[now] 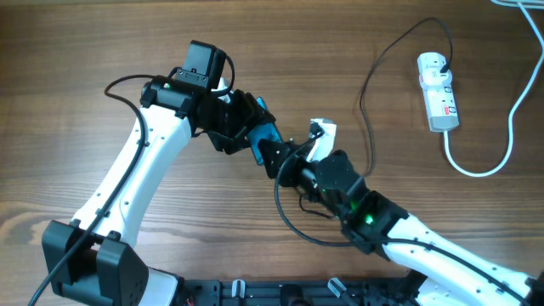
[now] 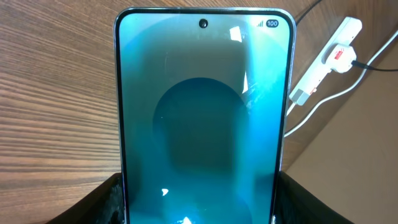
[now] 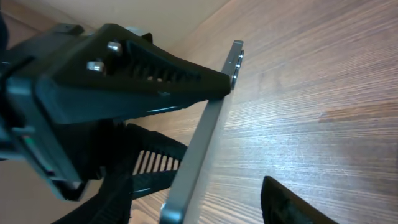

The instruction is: Plug charger to phone and switch on socket

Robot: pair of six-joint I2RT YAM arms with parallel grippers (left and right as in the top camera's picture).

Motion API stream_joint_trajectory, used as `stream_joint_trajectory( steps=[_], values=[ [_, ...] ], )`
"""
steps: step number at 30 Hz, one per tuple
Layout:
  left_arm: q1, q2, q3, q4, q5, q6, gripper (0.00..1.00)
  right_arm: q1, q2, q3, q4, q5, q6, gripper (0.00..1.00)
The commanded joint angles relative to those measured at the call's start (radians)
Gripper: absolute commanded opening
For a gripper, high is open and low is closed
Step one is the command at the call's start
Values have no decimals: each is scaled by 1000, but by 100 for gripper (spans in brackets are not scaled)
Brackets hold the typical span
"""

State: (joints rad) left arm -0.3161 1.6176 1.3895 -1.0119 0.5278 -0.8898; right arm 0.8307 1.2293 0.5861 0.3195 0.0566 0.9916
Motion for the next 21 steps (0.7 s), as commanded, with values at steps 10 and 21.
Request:
stream_joint_trajectory(
  steps=[10,21],
  values=[
    [-2,-2,24,3,5,-9,38,60,26,15,40,188,50,51],
    [-2,-2,23,3,5,-9,38,66,142,17,161,186,93,35]
  ],
)
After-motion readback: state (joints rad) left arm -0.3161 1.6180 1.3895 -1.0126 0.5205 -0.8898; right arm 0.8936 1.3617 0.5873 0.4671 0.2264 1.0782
